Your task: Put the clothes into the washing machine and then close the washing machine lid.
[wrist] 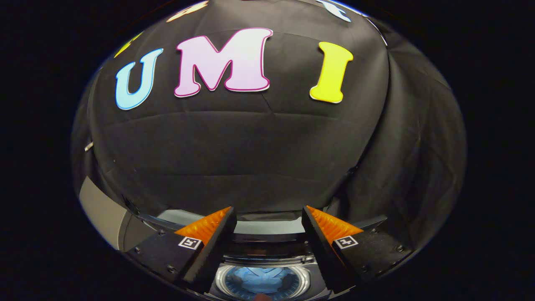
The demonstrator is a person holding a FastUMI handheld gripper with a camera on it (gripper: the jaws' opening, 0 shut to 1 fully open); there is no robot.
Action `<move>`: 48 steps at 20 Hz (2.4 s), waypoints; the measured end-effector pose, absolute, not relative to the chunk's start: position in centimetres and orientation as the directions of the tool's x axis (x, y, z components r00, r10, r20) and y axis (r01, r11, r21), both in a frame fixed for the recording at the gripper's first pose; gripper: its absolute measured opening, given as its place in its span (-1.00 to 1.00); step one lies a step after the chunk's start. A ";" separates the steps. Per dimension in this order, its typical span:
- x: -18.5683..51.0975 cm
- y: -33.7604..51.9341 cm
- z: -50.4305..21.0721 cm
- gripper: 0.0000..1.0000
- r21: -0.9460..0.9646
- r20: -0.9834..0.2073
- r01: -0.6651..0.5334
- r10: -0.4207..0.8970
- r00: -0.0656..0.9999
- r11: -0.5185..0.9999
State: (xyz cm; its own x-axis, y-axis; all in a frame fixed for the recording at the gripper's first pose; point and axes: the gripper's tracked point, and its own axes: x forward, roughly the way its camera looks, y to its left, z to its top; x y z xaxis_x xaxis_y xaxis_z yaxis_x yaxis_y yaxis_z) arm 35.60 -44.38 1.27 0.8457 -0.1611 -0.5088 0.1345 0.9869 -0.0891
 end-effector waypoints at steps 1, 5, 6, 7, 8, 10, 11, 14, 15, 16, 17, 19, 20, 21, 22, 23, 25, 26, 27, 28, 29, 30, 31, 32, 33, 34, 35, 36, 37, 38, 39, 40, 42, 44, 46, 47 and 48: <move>35.6 -44.1 1.7 0.98 -0.071 -0.495 0.139 -0.156 0.855 0.988; 35.0 -44.4 1.4 0.99 -0.092 -0.472 0.121 -0.150 0.869 0.988; 34.9 -44.4 1.5 0.99 -0.093 -0.469 0.115 -0.146 0.871 0.989; 35.0 -44.4 1.5 0.99 -0.094 -0.466 0.112 -0.143 0.873 0.989; 35.1 -44.4 1.6 0.99 -0.091 -0.463 0.112 -0.142 0.875 0.990; 35.3 -44.5 1.5 0.99 -0.093 -0.462 0.109 -0.140 0.876 0.990; 35.2 -44.5 1.4 0.99 -0.091 -0.461 0.108 -0.138 0.877 0.990; 35.5 -44.4 1.6 0.98 -0.080 -0.445 0.097 -0.123 0.887 0.992; 35.3 -44.5 1.4 0.99 -0.079 -0.437 0.093 -0.118 0.892 0.993; 35.3 -44.4 1.4 0.98 -0.078 -0.428 0.092 -0.116 0.896 0.993; 35.3 -44.4 1.5 0.98 -0.078 -0.418 0.091 -0.115 0.901 0.993; 35.2 -44.3 1.9 0.98 -0.073 -0.400 0.089 -0.111 0.910 0.993; 35.2 -44.4 1.9 0.98 -0.070 -0.391 0.087 -0.107 0.914 0.994; 35.2 -44.3 2.0 0.98 -0.065 -0.380 0.087 -0.105 0.919 0.994; 35.3 -44.2 1.9 0.98 -0.061 -0.370 0.088 -0.104 0.923 0.994; 35.2 -44.2 2.0 0.98 -0.061 -0.361 0.086 -0.103 0.927 0.994; 35.3 -44.2 2.0 0.98 -0.061 -0.346 0.086 -0.102 0.933 0.994; 35.3 -44.2 2.0 0.98 -0.060 -0.340 0.085 -0.100 0.935 0.995; 35.2 -44.1 2.0 0.98 -0.059 -0.337 0.082 -0.097 0.937 0.995; 35.2 -44.1 2.0 0.98 -0.056 -0.332 0.081 -0.095 0.938 0.995; 35.3 -44.1 2.1 0.98 -0.051 -0.329 0.083 -0.096 0.939 0.995; 35.3 -44.3 1.7 0.98 -0.053 -0.334 0.093 -0.105 0.937 0.994; 35.2 -44.3 1.1 0.97 -0.062 -0.358 0.098 -0.114 0.927 0.993; 35.1 -44.3 0.1 0.97 -0.067 -0.387 0.096 -0.115 0.915 0.993; 34.7 -44.3 -1.2 0.97 -0.079 -0.420 0.095 -0.120 0.899 0.992; 33.7 -44.5 -2.9 0.98 -0.091 -0.446 0.092 -0.123 0.886 0.992; 32.6 -44.7 -4.8 0.98 -0.097 -0.468 0.086 -0.122 0.875 0.991; 31.6 -44.9 -6.5 0.99 -0.102 -0.492 0.087 -0.126 0.861 0.991; 30.4 -45.1 -8.1 0.98 -0.101 -0.518 0.087 -0.127 0.846 0.991; 29.4 -45.3 -9.5 0.98 -0.103 -0.539 0.089 -0.131 0.832 0.991; 28.9 -45.6 -10.6 0.98 -0.114 -0.553 0.097 -0.144 0.821 0.989; 28.1 -45.9 -11.5 0.99 -0.112 -0.567 0.101 -0.147 0.810 0.989; 27.1 -46.3 -12.9 0.98 -0.112 -0.583 0.118 -0.161 0.796 0.987; 26.4 -46.5 -14.1 0.98 -0.118 -0.597 0.126 -0.171 0.783 0.985; 25.9 -46.5 -14.9 0.98 -0.122 -0.614 0.127 -0.175 0.770 0.984; 25.7 -46.5 -15.2 0.98 -0.123 -0.618 0.128 -0.177 0.766 0.984; 25.6 -46.3 -15.2 0.98 -0.121 -0.622 0.128 -0.175 0.763 0.984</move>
State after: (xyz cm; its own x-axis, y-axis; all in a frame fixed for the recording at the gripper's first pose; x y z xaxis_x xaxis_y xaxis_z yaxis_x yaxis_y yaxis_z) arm 25.55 -46.25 -15.19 0.7634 -0.1753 -0.6217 0.1277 0.9844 -0.1207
